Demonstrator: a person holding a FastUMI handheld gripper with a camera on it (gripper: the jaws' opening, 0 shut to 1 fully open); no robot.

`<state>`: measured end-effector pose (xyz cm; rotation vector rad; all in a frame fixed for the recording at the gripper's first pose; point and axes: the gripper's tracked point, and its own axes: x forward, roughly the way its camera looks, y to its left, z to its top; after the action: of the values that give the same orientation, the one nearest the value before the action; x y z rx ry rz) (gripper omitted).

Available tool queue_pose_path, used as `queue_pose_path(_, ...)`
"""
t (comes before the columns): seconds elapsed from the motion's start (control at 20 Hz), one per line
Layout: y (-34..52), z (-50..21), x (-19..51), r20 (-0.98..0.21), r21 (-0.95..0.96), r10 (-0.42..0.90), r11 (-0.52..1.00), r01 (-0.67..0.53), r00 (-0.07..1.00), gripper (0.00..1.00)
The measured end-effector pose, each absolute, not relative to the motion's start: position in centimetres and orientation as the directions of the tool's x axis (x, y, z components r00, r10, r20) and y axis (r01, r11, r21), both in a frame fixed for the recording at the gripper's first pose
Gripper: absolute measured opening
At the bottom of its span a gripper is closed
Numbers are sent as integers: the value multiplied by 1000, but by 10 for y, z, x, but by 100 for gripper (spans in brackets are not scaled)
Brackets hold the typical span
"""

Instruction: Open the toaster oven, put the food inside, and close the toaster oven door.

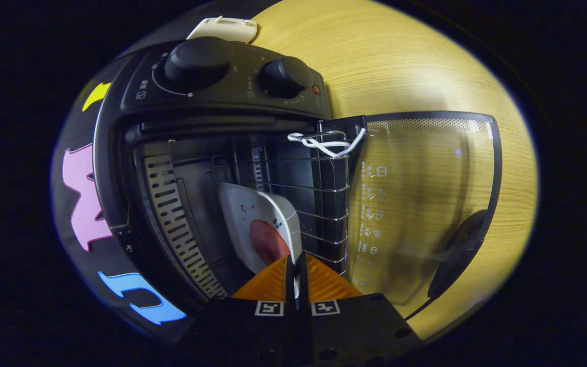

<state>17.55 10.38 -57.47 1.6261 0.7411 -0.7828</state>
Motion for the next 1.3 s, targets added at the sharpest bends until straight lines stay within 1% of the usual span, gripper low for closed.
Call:
queue_pose_path(0.25, 103, -575, 176, -810, 564, 82, -165, 809, 581, 5)
queue_pose_path(0.4, 105, -573, 176, -807, 567, 85, -165, 807, 585, 7)
queue_pose_path(0.55, 106, -561, 177, -787, 595, 97, -144, 791, 610, 14)
queue_pose_path(0.65, 104, -552, 173, -780, 612, 89, -94, 785, 619, 41)
queue_pose_path(0.75, 110, -539, 162, -771, 629, 111, -16, 777, 627, 40)
queue_pose_path(0.85, 119, -522, 141, -764, 642, 159, 94, 761, 625, 69)
queue_pose_path(0.9, 114, -513, 127, -766, 643, 162, 170, 747, 622, 79)
queue_pose_path(0.95, 114, -507, 113, -774, 632, 159, 260, 730, 613, 99)
queue_pose_path(1.05, 103, -488, 86, -781, 608, 137, 388, 692, 609, 99)
queue_pose_path(1.15, 105, -475, 67, -776, 595, 150, 494, 634, 612, 99)
queue_pose_path(1.25, 104, -480, 48, -772, 558, 133, 610, 563, 621, 99)
queue_pose_path(1.3, 104, -490, 31, -785, 515, 117, 669, 536, 608, 99)
